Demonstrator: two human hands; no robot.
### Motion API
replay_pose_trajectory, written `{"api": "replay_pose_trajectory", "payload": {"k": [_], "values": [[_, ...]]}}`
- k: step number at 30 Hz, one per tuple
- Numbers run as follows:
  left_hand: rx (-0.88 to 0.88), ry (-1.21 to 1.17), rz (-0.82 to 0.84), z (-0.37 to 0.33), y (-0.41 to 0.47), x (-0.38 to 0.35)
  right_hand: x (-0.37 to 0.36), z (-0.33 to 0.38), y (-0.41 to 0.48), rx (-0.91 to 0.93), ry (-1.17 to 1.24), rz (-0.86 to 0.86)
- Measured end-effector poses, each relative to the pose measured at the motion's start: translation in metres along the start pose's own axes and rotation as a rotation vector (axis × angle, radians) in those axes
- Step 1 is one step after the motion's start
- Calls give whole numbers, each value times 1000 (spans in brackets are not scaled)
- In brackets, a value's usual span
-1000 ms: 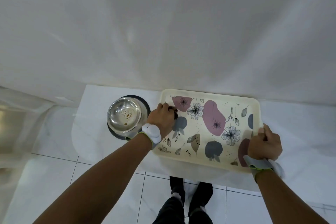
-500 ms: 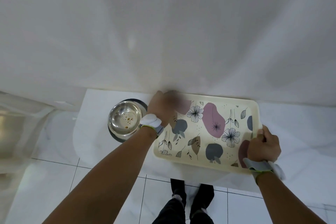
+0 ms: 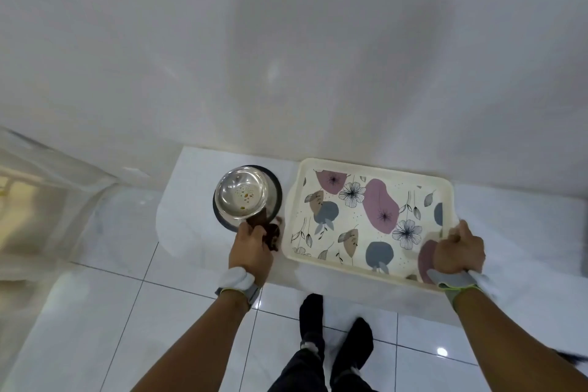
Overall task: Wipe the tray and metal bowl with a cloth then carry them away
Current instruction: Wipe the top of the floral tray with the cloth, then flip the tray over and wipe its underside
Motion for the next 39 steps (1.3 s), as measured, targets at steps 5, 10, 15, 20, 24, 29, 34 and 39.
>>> {"api": "replay_pose_trajectory", "payload": {"k": [5,10,15,20,24,29,34,39], "values": [[-33,298,15,-21,-6,0,1,-1,2,-50,-11,64],[-491,408,48,-85,-32,-28,8,-2,3,-72,-3,62],[-866,432,225,-113,-58,-74,8,-5,6,-78,2,106],[-912,414,217,-119,-53,-74,18,-2,10,-74,6,65],[-962,250,90,-119,-57,-52,34,2,13,-99,125,71],[-967,91,-111,-143,-55,-7,56,9,19,-130,308,170],[-921,-54,-277,-181,-31,52,79,28,19,-311,799,331],[-758,-184,-302,-221,13,104,91,51,26,-72,860,167]]}}
Point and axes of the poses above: each hand's wrist, its own y-axis towards the middle knuckle, its own x-axis out of the back of the hand, z = x × y, the point moved 6 cm from there along y, towards the middle knuckle, and after that the axes turned 3 degrees about -y, right-handed, at the moved point
